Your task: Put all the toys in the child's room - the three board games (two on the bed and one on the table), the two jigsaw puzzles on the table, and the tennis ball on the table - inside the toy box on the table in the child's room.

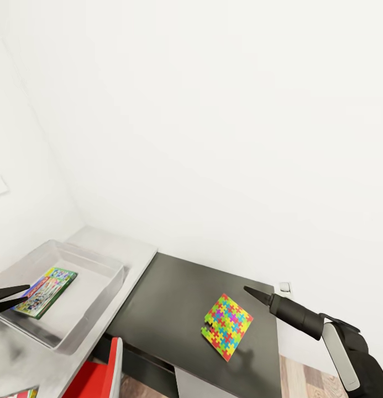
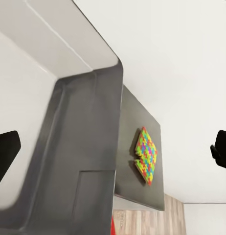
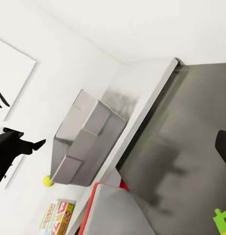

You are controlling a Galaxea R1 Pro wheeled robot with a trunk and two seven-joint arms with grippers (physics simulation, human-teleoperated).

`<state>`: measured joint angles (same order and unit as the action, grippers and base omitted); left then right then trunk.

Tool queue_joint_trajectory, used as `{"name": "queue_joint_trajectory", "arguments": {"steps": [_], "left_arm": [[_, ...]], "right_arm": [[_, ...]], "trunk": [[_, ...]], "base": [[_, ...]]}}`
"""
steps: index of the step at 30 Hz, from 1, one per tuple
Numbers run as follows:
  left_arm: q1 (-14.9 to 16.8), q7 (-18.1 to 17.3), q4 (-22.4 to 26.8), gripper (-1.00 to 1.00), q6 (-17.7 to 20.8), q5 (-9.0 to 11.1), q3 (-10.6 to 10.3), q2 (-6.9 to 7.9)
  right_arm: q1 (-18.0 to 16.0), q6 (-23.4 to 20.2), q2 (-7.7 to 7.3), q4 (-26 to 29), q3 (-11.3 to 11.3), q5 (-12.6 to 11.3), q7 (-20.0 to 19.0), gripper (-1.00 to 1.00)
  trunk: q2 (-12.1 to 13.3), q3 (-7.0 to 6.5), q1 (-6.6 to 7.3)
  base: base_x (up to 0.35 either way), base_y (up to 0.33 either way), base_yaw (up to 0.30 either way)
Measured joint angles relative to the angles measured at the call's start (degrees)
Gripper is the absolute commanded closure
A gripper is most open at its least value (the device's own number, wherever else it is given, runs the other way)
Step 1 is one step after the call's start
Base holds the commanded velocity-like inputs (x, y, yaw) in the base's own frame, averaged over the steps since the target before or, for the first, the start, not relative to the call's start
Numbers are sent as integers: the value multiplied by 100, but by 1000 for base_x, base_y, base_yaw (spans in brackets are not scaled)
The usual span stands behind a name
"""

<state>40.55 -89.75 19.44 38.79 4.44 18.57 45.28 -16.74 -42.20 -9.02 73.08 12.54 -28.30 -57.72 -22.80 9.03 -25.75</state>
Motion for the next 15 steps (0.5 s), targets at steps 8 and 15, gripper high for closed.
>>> {"name": "queue_joint_trajectory", "arguments": {"steps": [8,15], "left_arm": [[2,0,0,-100,21,5,5,9],[7,0,0,-100,38,8,12,7]], "right_arm": [[0,49,4,-31,0,11,28,-100],[0,93,9,-25,0,13,40,-100]], "trunk": [[0,-6,0],[0,-7,0]], "base": [[0,0,0],[0,0,0]]}}
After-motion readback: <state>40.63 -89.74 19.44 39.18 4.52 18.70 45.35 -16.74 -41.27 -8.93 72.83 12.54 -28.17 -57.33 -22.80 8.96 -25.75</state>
